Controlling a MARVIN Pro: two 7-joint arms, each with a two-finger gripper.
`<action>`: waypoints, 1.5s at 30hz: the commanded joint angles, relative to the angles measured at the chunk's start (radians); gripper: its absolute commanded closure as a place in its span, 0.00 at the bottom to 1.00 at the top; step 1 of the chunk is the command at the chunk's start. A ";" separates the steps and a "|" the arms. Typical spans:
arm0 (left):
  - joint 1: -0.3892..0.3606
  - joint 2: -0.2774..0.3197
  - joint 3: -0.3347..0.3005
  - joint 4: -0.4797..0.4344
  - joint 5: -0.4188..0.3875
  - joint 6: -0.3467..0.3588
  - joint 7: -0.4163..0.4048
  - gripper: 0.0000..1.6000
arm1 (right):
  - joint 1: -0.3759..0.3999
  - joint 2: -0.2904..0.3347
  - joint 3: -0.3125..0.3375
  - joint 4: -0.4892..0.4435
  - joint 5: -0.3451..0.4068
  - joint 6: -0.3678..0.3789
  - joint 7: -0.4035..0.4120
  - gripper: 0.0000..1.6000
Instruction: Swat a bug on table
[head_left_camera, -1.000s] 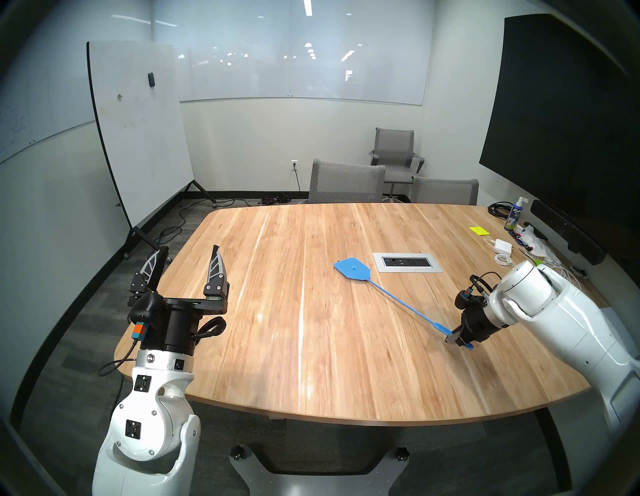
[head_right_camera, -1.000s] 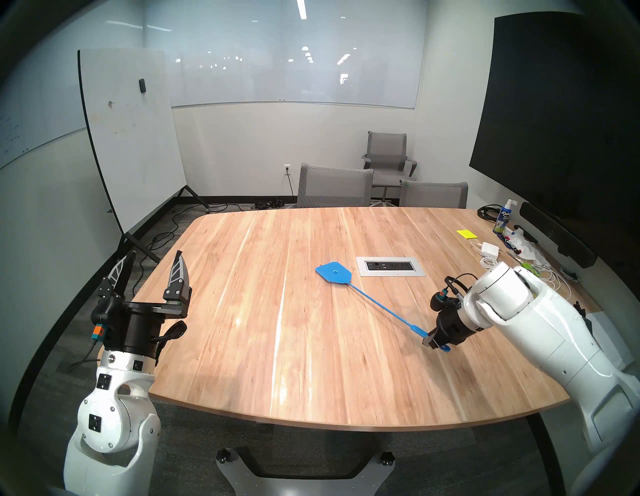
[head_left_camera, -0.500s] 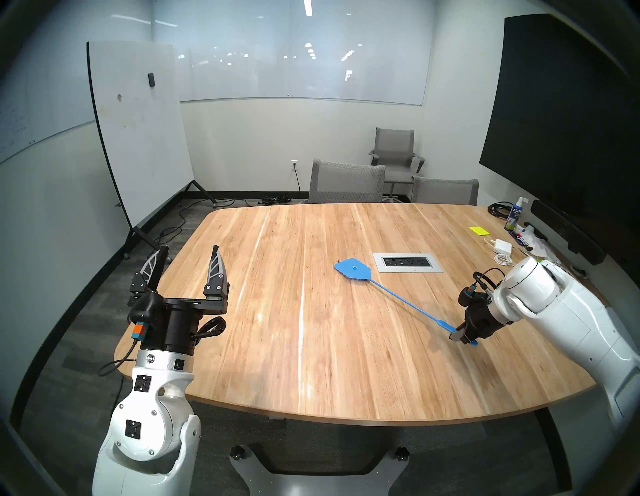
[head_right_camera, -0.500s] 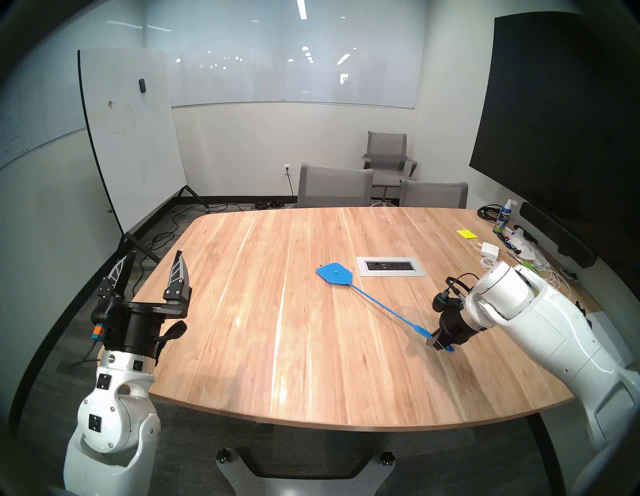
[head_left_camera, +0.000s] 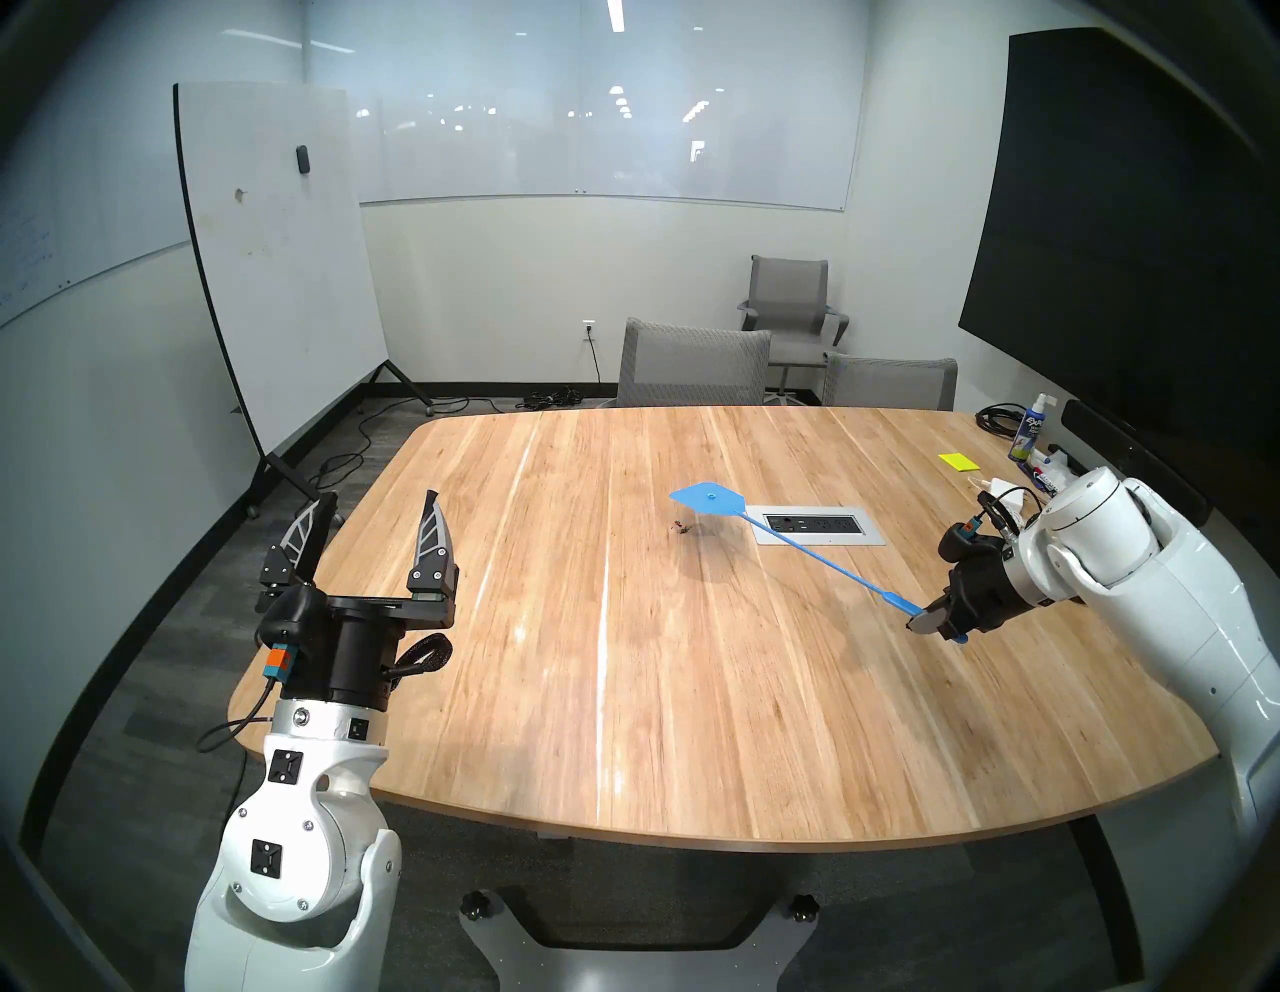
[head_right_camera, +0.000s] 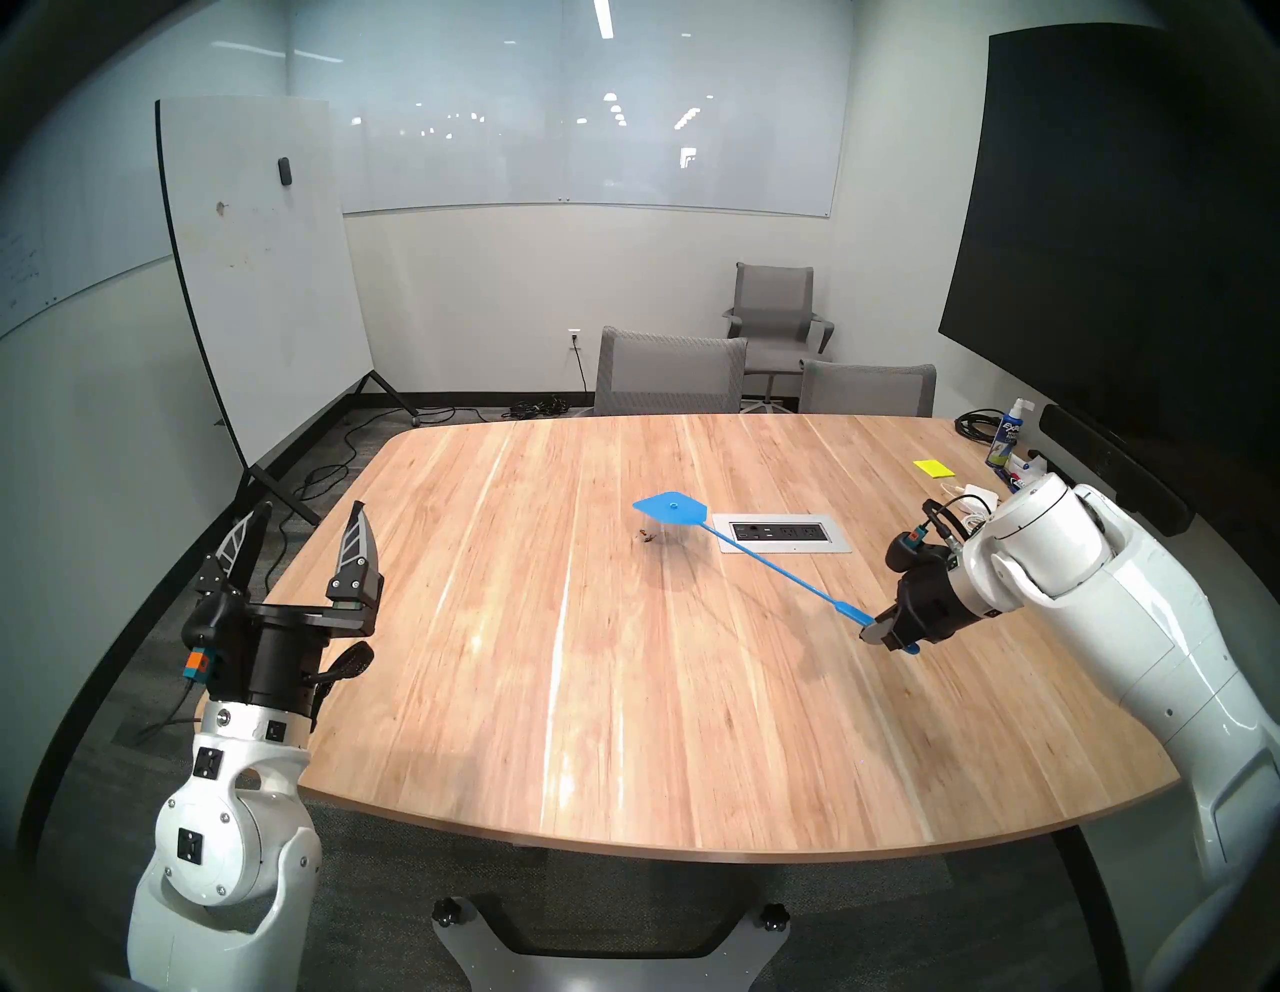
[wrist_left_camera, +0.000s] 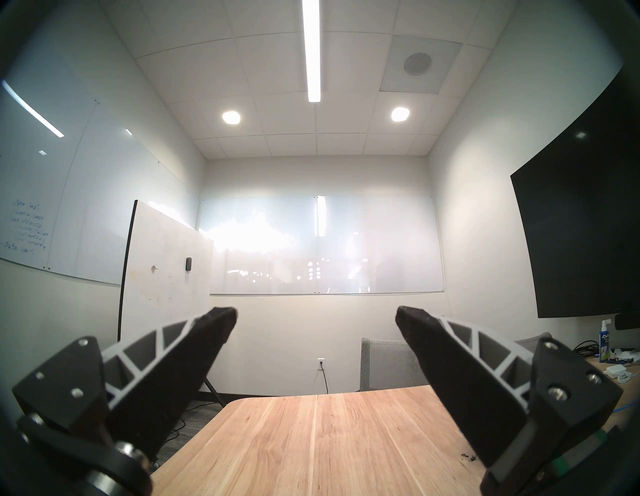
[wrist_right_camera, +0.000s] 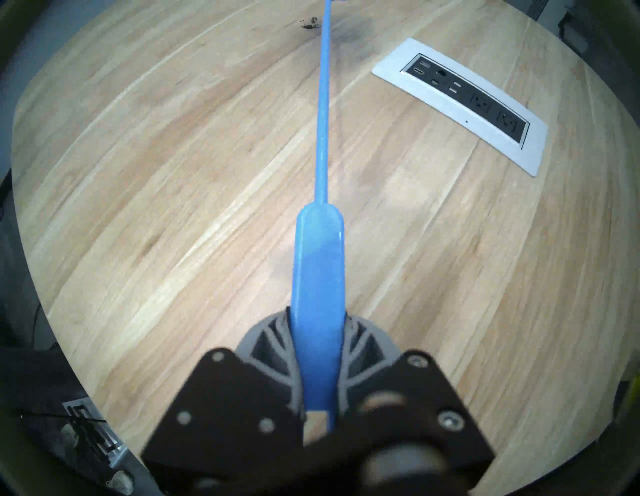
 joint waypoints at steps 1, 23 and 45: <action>0.002 0.000 0.001 -0.021 0.000 -0.001 -0.001 0.00 | 0.032 -0.010 0.009 -0.030 0.002 0.022 -0.003 1.00; 0.002 0.000 0.001 -0.021 0.000 -0.001 -0.001 0.00 | 0.148 -0.079 -0.248 0.017 -0.163 0.034 -0.051 1.00; 0.002 0.000 0.001 -0.021 0.000 -0.002 -0.001 0.00 | 0.131 -0.047 -0.250 0.007 -0.153 0.034 -0.039 1.00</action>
